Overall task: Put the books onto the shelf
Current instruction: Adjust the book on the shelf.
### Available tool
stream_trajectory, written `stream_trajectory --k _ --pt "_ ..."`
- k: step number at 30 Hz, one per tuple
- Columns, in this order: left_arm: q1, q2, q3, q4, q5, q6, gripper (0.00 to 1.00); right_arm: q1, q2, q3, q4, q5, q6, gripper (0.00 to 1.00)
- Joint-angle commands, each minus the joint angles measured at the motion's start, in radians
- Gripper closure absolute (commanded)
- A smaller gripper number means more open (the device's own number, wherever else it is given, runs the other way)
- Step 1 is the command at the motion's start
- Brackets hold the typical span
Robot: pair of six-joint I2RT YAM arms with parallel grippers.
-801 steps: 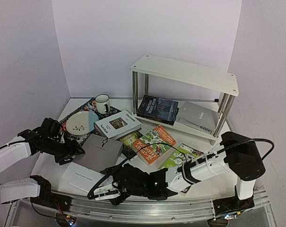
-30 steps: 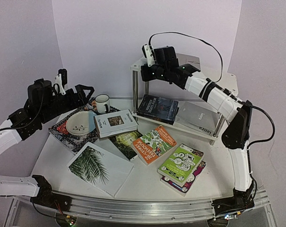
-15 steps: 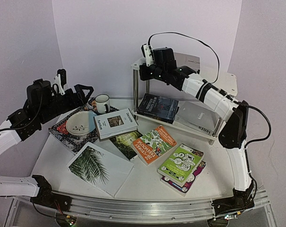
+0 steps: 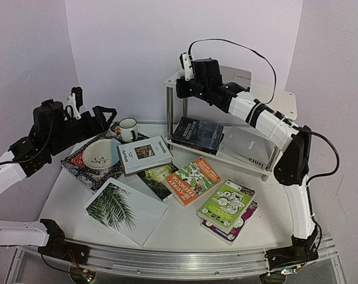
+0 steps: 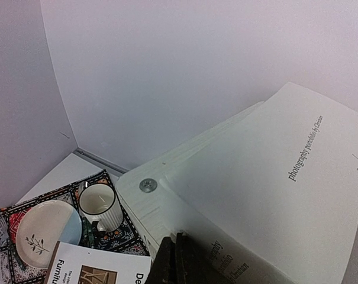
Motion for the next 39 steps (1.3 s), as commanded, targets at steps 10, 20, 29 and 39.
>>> stream_trajectory --k 10,20,29,39 --pt "-0.002 0.007 0.015 0.023 -0.01 0.008 0.07 -0.045 0.037 0.079 0.047 0.041 0.043 1.0" --pt "-0.002 0.018 0.015 0.023 0.0 0.011 0.07 -0.044 -0.119 -0.049 0.047 -0.238 0.091 0.73" --pt "-0.002 0.079 0.0 0.111 -0.016 0.15 0.01 -0.038 -0.449 -0.367 0.043 -0.412 0.125 0.52" --pt "0.037 0.277 0.094 0.273 0.049 0.217 0.0 -0.07 -0.691 -0.376 -0.321 0.019 0.039 0.02"
